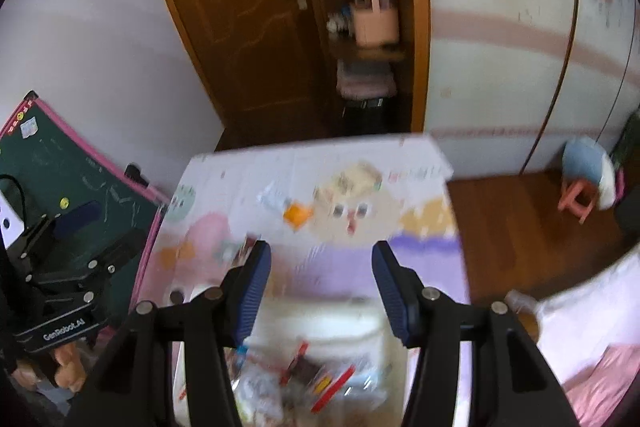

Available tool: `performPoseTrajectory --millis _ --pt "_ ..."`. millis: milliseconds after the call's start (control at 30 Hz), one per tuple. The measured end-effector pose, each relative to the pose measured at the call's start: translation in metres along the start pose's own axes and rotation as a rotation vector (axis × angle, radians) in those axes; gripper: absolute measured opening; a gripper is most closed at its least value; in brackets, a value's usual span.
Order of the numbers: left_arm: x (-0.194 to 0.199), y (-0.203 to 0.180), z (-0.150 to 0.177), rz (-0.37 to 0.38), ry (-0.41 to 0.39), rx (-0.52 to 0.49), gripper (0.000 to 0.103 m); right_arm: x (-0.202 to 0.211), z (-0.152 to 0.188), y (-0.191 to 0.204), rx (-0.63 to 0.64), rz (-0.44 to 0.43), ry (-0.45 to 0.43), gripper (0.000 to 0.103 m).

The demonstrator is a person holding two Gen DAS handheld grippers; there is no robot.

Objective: Organize snacks
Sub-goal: 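Move both tools back toward the white-and-orange bar and biscuit box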

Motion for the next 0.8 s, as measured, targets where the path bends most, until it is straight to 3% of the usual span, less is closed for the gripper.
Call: performPoseTrajectory --millis 100,200,400,567,733,800 --pt "0.002 0.001 -0.043 -0.059 -0.039 0.004 0.088 0.015 -0.04 -0.006 0.012 0.036 -0.039 0.063" --pt "-0.013 0.005 -0.082 -0.096 -0.036 0.023 0.092 0.014 -0.077 -0.019 -0.038 0.034 -0.039 0.065" --pt "-0.089 0.016 -0.128 -0.116 0.065 0.097 0.092 -0.037 -0.132 -0.051 -0.165 0.024 0.034 0.066" --pt "-0.19 0.023 -0.12 -0.104 0.2 0.173 0.092 -0.126 -0.148 -0.072 -0.236 0.039 0.162 0.066" --pt "-0.289 0.028 -0.084 -0.095 0.347 0.275 0.089 -0.208 -0.138 -0.079 -0.295 0.013 0.27 0.066" --pt "-0.309 0.028 -0.065 -0.081 0.389 0.323 0.087 -0.229 -0.132 -0.08 -0.31 0.002 0.295 0.066"
Point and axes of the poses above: each gripper's, at about its wrist camera, not at the fingertips, and x roughly against the way its jaws point, y to its left, z to its underside, the point moved 8 cm from there along -x, roughly the way its jaws point, and after that the axes turned 12 degrees about y, right-handed, at the moved point
